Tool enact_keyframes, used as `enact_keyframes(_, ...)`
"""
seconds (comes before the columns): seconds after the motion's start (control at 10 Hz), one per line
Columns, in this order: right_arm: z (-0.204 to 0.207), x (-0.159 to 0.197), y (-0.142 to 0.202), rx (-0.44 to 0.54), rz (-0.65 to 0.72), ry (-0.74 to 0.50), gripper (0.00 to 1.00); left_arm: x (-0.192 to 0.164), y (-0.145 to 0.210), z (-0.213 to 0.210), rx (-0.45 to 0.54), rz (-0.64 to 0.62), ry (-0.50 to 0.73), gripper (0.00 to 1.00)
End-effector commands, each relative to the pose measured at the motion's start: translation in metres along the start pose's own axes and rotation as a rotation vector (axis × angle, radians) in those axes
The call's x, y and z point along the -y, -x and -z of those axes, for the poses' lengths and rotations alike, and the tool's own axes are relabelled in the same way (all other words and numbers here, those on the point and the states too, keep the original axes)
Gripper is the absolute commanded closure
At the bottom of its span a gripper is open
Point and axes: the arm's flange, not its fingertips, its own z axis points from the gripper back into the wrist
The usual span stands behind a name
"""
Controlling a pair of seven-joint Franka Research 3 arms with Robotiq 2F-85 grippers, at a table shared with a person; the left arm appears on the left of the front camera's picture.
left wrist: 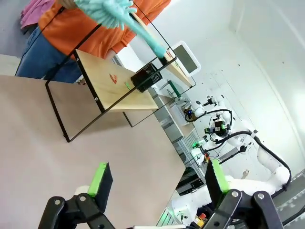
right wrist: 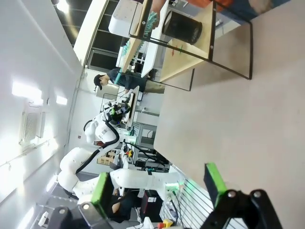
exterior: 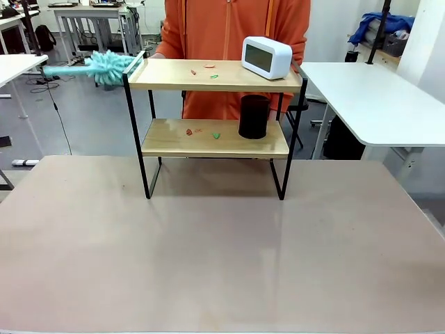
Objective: Clean the shelf.
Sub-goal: Pick up the Duster from the human.
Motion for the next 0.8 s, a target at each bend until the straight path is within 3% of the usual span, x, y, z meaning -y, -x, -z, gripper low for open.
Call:
enact_keyframes(0.0,0.003,-0.001,-0.005,0.008,-0.030,-0.019,0.00,0.000,0.000,-0.001,0.003,0.002,0.001,0.00)
enact_keyframes(0.1,0.003,-0.001,-0.005,0.008,-0.030,-0.019,0.00,0.009,-0.008,-0.009,-0.052,-0.059,0.125,0.00)
enact_keyframes(0.2,0.003,-0.001,-0.005,0.008,-0.030,-0.019,0.00,0.018,-0.024,-0.012,-0.042,-0.110,0.130,0.00)
enact_keyframes(0.4,0.003,-0.001,-0.005,0.008,-0.030,-0.019,0.00,0.026,-0.071,0.008,-0.047,-0.151,0.031,0.00)
enact_keyframes(0.7,0.003,-0.001,-0.005,0.008,-0.030,-0.019,0.00,0.002,-0.116,0.071,-0.247,-0.245,0.010,0.00)
